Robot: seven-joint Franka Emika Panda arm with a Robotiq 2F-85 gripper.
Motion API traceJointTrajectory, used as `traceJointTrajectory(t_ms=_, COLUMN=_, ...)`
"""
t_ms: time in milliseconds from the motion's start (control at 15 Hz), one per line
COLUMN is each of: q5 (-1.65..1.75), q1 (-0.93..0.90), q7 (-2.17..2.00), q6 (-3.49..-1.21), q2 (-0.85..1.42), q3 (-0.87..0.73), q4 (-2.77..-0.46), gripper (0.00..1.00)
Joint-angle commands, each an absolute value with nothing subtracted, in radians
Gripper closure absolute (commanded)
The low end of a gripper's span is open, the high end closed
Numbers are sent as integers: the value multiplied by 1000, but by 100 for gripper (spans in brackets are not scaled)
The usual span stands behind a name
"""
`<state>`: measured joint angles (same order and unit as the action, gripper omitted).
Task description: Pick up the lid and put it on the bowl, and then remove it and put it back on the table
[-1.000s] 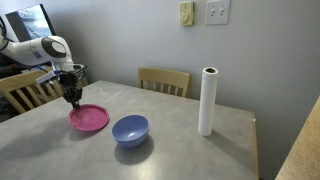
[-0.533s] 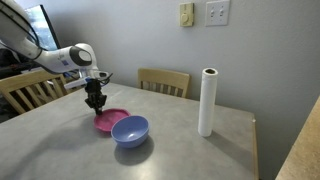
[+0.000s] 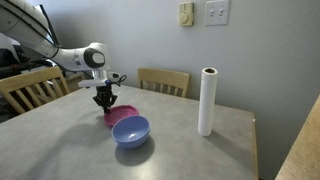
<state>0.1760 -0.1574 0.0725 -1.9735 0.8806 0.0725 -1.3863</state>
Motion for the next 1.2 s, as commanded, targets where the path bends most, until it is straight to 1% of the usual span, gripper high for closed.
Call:
traceJointTrajectory(t_ms=0, q5=128, q1=-144, q7=175, q6=-1967, q2=922, q3=124, q4=-1328, gripper=97)
traceJointTrajectory(t_ms=267, q5=85, q1=-134, q7=202, q6=-1972, q2=930, q3=140, q4=-1322, gripper=97)
traceJointTrajectory(t_ms=333, q5=74, q1=-133, q7=202, q6=-1975, q2=927, q3=142, q4=-1326, gripper=94)
traceJointTrajectory(t_ms=400, q5=67, q1=-133, q7=207, q6=-1979, q2=925, q3=143, q4=-1331, gripper=64)
traceJointTrajectory(t_ms=467, q5=60, q1=-133, q7=209, q6=-1984, q2=918, q3=146, q4=-1339, gripper=64)
traceJointTrajectory(t_ms=533, q5=55, q1=-135, q7=214, q6=-1986, q2=912, q3=148, q4=-1346, gripper=59)
traceJointTrajectory(t_ms=1000, q5=77, q1=-159, q7=212, q6=-1987, q2=819, q3=153, q4=-1418, gripper=9)
traceJointTrajectory(t_ms=1067, q5=83, q1=-161, q7=213, q6=-1987, q2=802, q3=151, q4=-1428, gripper=3)
traceJointTrajectory(t_ms=1133, q5=87, q1=-153, q7=222, q6=-1979, q2=792, q3=145, q4=-1426, gripper=0)
